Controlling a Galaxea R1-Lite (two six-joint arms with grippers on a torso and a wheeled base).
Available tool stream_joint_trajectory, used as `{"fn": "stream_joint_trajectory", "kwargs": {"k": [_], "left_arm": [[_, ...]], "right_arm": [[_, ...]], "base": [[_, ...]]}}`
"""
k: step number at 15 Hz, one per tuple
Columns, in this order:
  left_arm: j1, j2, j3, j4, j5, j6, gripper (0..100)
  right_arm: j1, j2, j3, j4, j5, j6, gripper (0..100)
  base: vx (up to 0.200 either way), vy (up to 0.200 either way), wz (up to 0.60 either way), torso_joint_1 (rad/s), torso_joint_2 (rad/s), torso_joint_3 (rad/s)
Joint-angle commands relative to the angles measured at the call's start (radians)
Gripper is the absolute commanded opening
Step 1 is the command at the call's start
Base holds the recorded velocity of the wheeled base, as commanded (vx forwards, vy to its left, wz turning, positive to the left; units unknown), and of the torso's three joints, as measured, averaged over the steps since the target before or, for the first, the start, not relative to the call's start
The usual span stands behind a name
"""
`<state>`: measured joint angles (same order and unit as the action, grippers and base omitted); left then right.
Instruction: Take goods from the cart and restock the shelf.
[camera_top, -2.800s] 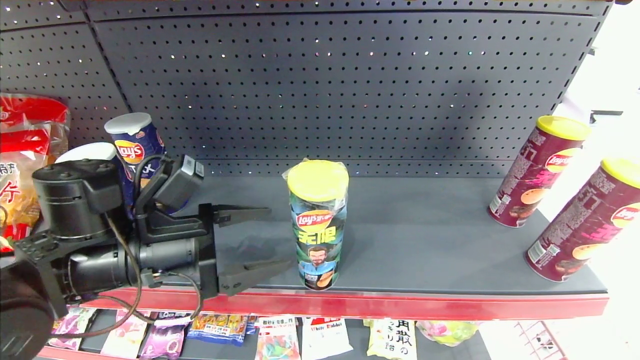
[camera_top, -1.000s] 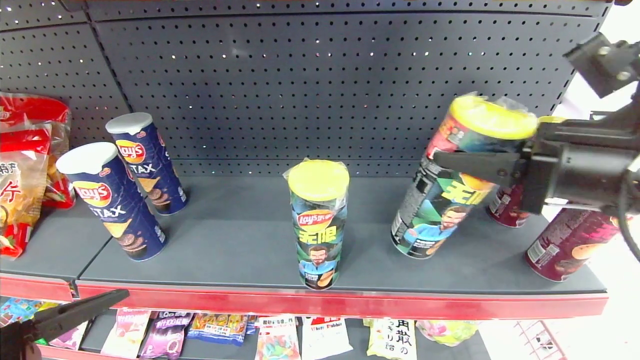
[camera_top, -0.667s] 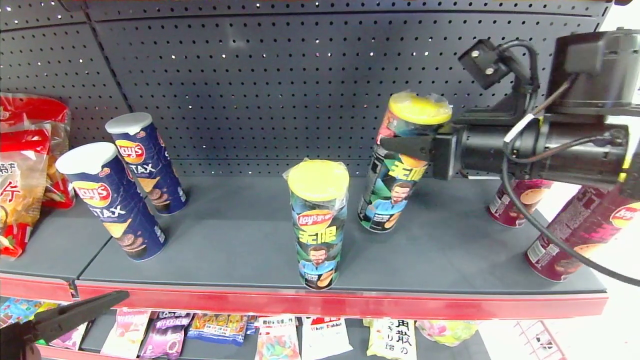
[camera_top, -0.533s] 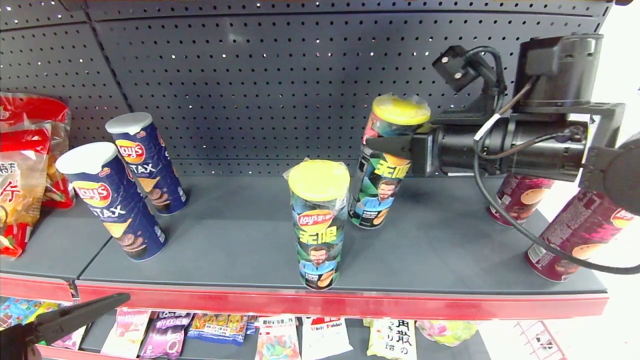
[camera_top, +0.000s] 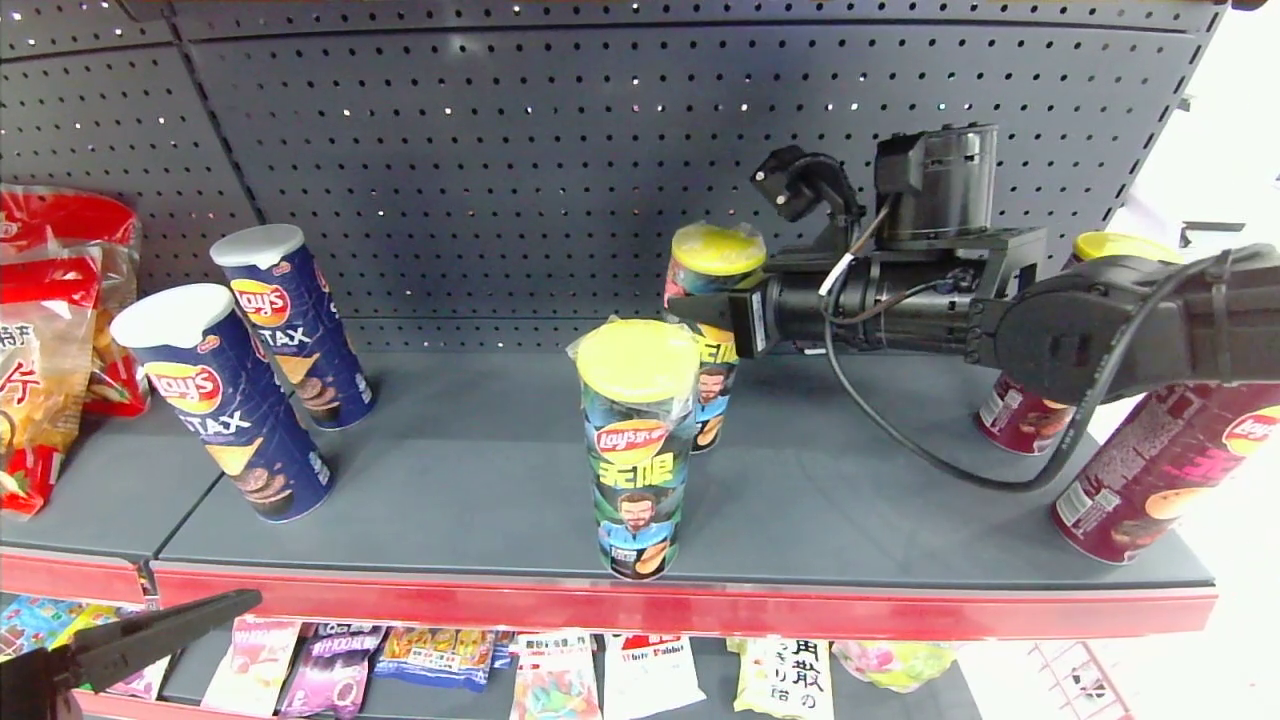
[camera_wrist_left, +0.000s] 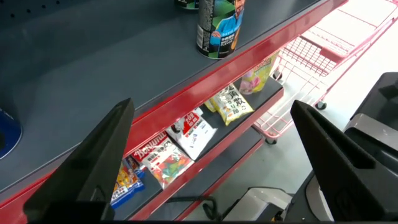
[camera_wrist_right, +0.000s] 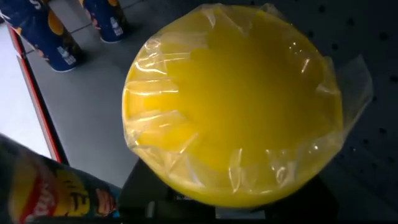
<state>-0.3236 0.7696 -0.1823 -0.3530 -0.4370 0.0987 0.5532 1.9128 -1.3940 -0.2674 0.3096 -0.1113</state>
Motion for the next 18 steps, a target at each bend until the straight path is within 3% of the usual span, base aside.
{"fn": "stream_joint_trajectory", "kwargs": {"k": [1, 10, 11, 14, 18], "left_arm": [[0.0, 0.005, 0.0, -0.001, 0.0, -0.001, 100], [0.0, 0.005, 0.0, 0.0, 0.0, -0.001, 100], [0.0, 0.007, 0.0, 0.0, -0.002, -0.001, 100], [0.0, 0.013, 0.0, 0.0, -0.002, -0.001, 100], [0.0, 0.023, 0.0, 0.0, -0.002, -0.002, 100]], "right_arm": [[0.001, 0.031, -0.005, -0.001, 0.0, -0.001, 0], [0.001, 0.074, -0.056, 0.002, 0.0, -0.002, 0], [-0.001, 0.072, -0.053, 0.002, -0.001, -0.002, 100], [-0.001, 0.052, -0.042, 0.002, -0.006, -0.001, 100], [-0.001, -0.046, 0.082, 0.002, -0.04, 0.004, 100]], "base": [[0.0, 0.0, 0.0, 0.0, 0.0, 0.0], [0.0, 0.0, 0.0, 0.0, 0.0, 0.0], [0.0, 0.0, 0.0, 0.0, 0.0, 0.0], [0.0, 0.0, 0.0, 0.0, 0.0, 0.0], [0.0, 0.0, 0.0, 0.0, 0.0, 0.0]]}}
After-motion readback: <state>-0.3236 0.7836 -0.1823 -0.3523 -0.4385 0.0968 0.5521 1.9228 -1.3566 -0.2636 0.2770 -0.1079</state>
